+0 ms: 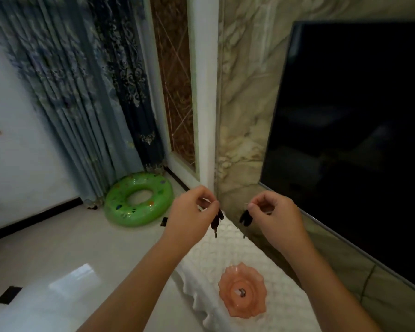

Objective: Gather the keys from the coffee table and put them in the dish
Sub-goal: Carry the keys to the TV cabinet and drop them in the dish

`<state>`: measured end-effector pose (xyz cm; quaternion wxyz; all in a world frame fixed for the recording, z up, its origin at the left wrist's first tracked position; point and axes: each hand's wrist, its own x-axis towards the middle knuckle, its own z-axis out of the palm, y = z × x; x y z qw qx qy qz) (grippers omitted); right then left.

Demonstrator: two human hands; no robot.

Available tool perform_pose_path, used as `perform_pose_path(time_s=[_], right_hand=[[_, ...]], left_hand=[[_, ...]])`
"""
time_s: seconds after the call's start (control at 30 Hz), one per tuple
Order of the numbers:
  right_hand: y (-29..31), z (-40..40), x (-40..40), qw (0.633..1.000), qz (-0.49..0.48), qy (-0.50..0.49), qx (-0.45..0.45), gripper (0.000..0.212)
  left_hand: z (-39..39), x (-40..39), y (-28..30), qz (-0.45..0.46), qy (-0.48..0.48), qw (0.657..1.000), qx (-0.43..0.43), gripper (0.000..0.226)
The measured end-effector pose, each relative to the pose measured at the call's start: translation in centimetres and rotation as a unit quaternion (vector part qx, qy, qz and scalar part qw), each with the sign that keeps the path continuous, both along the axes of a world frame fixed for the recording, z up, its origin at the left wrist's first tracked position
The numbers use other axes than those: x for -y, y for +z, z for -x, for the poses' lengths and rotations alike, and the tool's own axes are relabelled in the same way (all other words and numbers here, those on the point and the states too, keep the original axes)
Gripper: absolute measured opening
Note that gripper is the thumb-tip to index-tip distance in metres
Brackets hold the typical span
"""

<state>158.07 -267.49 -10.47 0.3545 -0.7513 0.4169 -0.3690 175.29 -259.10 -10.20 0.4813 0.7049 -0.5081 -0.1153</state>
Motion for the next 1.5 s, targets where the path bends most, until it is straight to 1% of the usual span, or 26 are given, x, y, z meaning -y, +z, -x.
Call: perform_pose_path(time_s=[0.17,0.3,0.4,0.53,0.63,0.8,0.97,1.07,1.13,1.27,1.37,1.5], right_hand=[[-2.7,0.0,4.4,1.0,-0.013,-0.01,-0.019,0.016],[-8.1,0.2,7.3,0.997,-0.066,-0.022,-0.03,0.015],[-13.8,0.4,8.2,0.991,-0.116,-0.038,-0.049,0.017],[-22.5,0.4,8.8,0.977,-0.179,-0.061,-0.103,0.016],[-29.6,-0.1,9.4,0.962,-0.221,-0.098,-0.129,0.014],[-41.3,-1.7,9.2,0.938,-0.279,-0.153,-0.141,0.006],[-49.8,-2.9,9.0,0.921,-0.307,-0.17,-0.17,0.01],[-52.8,-3.1,9.1,0.908,-0.322,-0.183,-0.196,0.006],[-53.8,-3.0,9.1,0.907,-0.323,-0.188,-0.196,0.005],[-54.1,-2.2,8.7,0.91,-0.314,-0.192,-0.194,0.002],[-54.1,-1.2,8.1,0.905,-0.322,-0.2,-0.193,0.005],[-54.3,0.3,7.8,0.9,-0.328,-0.216,-0.189,0.004]], left_hand=[[-0.4,4.5,-3.0,-0.035,0.011,0.999,-0.035,0.012],[-0.2,7.1,-8.2,-0.082,0.017,0.993,-0.083,0.012],[0.1,8.3,-14.0,-0.138,0.004,0.983,-0.123,0.011],[-0.3,9.7,-23.3,-0.241,-0.008,0.959,-0.146,0.015],[-0.8,11.1,-30.6,-0.295,-0.019,0.942,-0.16,0.012],[-1.2,12.3,-41.4,-0.34,-0.041,0.928,-0.146,0.012],[-1.2,11.9,-49.1,-0.378,-0.062,0.913,-0.139,0.008],[-1.3,11.5,-51.7,-0.393,-0.067,0.907,-0.134,0.01],[-1.3,11.4,-52.6,-0.399,-0.071,0.905,-0.128,0.011],[-1.3,11.5,-53.3,-0.404,-0.077,0.903,-0.127,0.007],[-0.8,12.5,-53.4,-0.398,-0.091,0.905,-0.121,0.006],[0.6,14.8,-53.7,-0.384,-0.124,0.911,-0.089,0.004]])
